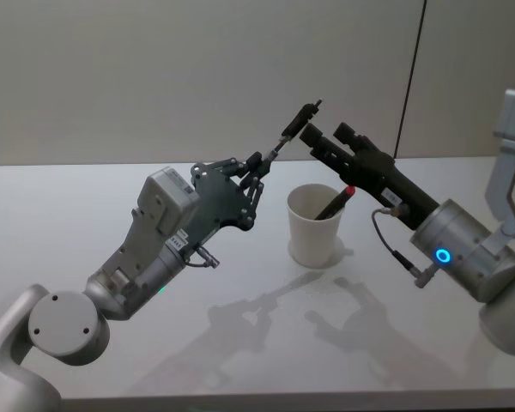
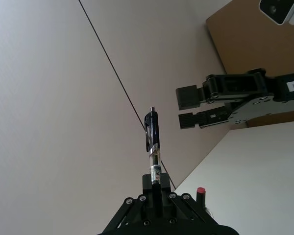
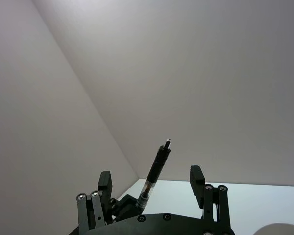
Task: Place the pen into the pen holder.
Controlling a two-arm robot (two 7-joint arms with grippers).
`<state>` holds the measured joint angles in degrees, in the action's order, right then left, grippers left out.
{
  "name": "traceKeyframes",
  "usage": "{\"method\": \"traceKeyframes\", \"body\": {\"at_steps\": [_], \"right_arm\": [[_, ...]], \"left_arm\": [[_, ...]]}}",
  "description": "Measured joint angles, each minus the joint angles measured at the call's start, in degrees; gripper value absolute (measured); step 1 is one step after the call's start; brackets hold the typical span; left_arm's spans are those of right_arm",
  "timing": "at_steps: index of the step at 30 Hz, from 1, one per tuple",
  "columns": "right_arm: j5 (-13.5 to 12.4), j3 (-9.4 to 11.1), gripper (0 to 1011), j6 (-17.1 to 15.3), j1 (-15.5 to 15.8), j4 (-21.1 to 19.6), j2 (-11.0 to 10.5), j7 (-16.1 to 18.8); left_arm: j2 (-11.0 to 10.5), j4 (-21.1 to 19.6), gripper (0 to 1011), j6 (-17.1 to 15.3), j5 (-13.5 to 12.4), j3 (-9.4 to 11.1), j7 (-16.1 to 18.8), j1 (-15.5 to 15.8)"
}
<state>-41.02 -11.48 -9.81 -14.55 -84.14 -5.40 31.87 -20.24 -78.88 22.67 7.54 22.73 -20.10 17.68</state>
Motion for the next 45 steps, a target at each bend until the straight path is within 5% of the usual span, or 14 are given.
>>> {"method": "traceKeyframes", "body": {"at_steps": [13,17,26,41,45], "right_arm": [[-0.3,-1.18,998,-0.1,-2.64,3.39,1.48,-0.35],[-0.24,-1.51,929,0.14,-3.25,4.15,1.8,-0.34],[0.04,-2.11,707,0.93,-4.07,4.89,2.22,-0.26],[-0.08,-2.6,173,1.52,-4.37,4.37,2.17,-1.0],[-0.32,-2.66,126,1.53,-4.36,4.11,2.08,-1.1]], "left_arm": [[0.0,0.0,96,0.0,0.0,0.0,0.0,0.0],[0.0,0.0,96,0.0,0.0,0.0,0.0,0.0],[0.0,0.0,96,0.0,0.0,0.0,0.0,0.0],[0.0,0.0,96,0.0,0.0,0.0,0.0,0.0],[0.0,-0.01,96,0.0,0.0,0.0,0.0,0.0]]}}
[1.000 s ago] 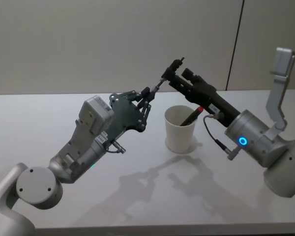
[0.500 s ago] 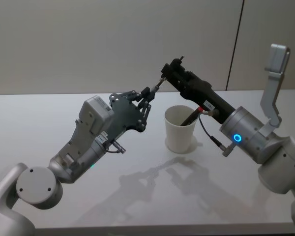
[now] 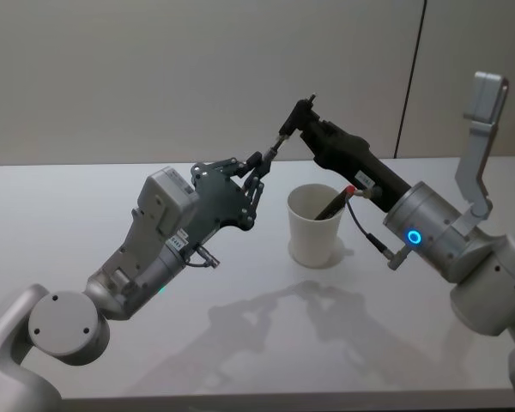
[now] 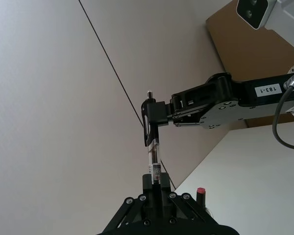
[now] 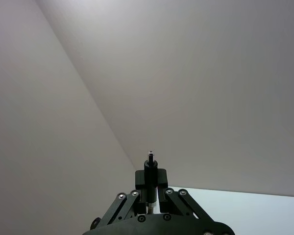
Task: Place the pen into the pen holder.
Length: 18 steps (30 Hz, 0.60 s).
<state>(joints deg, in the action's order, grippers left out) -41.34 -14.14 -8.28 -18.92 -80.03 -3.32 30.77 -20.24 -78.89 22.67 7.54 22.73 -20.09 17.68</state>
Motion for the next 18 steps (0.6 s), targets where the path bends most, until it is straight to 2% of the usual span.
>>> {"method": "traceKeyframes", "body": {"at_steps": [13,18], "right_arm": [[-0.85,-0.07,126,0.25,0.09,-0.89,-0.49,-0.44],[-1.07,-0.13,126,0.33,0.17,-1.18,-0.62,-0.54]], "left_arm": [[-0.01,-0.01,97,0.0,-0.01,0.0,0.0,0.0],[0.0,0.01,235,-0.02,-0.02,0.0,0.0,0.0]]}}
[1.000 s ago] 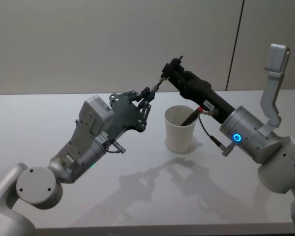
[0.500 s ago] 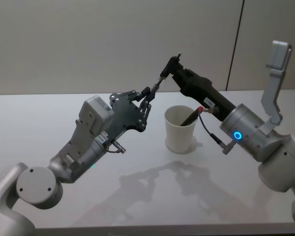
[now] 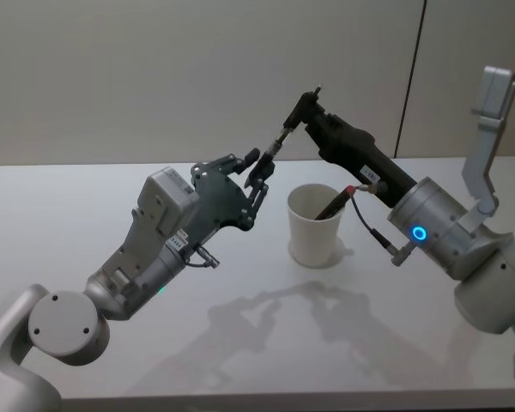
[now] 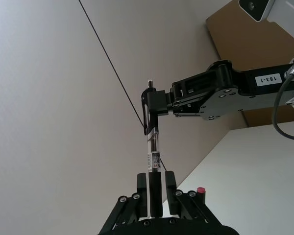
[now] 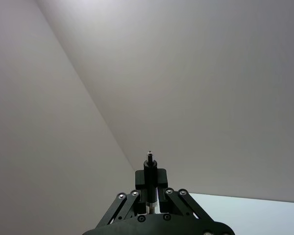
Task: Place the pen into the pen holder.
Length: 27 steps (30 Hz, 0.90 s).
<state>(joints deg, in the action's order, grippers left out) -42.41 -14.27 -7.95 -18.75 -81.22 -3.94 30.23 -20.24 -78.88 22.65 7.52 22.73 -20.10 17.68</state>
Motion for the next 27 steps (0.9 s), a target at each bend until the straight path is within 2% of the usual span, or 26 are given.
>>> {"method": "traceKeyframes", "body": {"at_steps": [12,13,14,15,19,20,23,24,27], "right_arm": [[-0.62,-0.1,126,0.25,0.21,-0.73,-0.45,-0.24],[-0.67,-0.1,126,0.27,0.22,-0.78,-0.48,-0.25],[-0.74,-0.11,126,0.31,0.24,-0.86,-0.53,-0.27],[-0.78,-0.12,126,0.34,0.26,-0.9,-0.56,-0.29],[-1.01,-0.14,126,0.45,0.34,-1.11,-0.72,-0.37],[-1.05,-0.15,126,0.47,0.36,-1.15,-0.76,-0.39],[-1.12,-0.17,126,0.61,0.4,-1.3,-0.87,-0.53],[-1.12,-0.18,126,0.66,0.42,-1.36,-0.92,-0.58],[-0.61,-0.24,126,1.25,0.55,-1.66,-1.08,-1.14]], "left_arm": [[0.0,0.0,593,0.0,0.0,0.0,0.0,0.0],[0.0,0.0,652,0.0,0.0,0.0,0.0,0.0],[0.0,0.0,665,0.0,0.0,0.0,0.0,0.0],[0.0,0.0,732,0.0,0.0,0.0,0.0,0.0],[0.0,0.0,801,0.01,0.01,0.0,0.0,0.0],[0.0,0.0,853,0.01,0.01,0.0,0.0,0.0],[0.0,0.0,911,0.01,0.02,0.0,0.0,0.0],[0.0,0.0,958,0.01,0.02,0.0,0.0,0.0],[0.0,0.0,1004,0.02,0.02,0.0,0.0,0.0]]}}
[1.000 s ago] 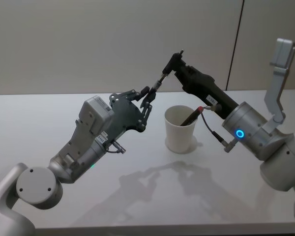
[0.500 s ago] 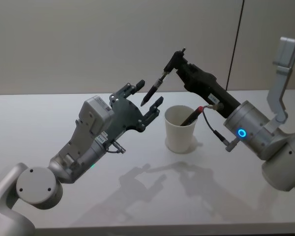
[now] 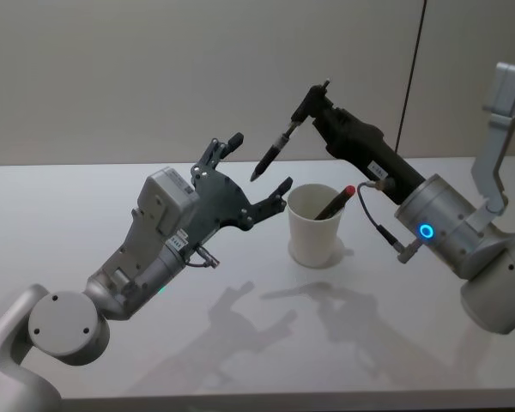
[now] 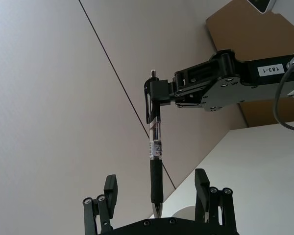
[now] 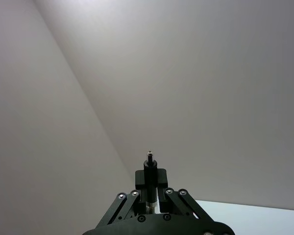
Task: Place the pen into the pen holder.
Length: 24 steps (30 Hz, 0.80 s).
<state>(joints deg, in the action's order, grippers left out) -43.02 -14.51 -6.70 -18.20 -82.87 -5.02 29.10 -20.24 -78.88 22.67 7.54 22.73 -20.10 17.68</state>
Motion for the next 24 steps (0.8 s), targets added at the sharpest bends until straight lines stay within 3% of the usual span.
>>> {"method": "traceKeyframes", "body": {"at_steps": [13,24], "right_arm": [[6.85,-0.54,126,4.33,0.49,-1.21,-0.47,-4.45],[17.51,-1.41,126,8.56,0.23,-0.57,-0.42,-10.59]], "left_arm": [[0.0,0.0,1004,0.0,0.0,0.0,0.0,0.0],[0.0,0.0,1004,0.0,0.0,0.0,0.0,0.0]]}}
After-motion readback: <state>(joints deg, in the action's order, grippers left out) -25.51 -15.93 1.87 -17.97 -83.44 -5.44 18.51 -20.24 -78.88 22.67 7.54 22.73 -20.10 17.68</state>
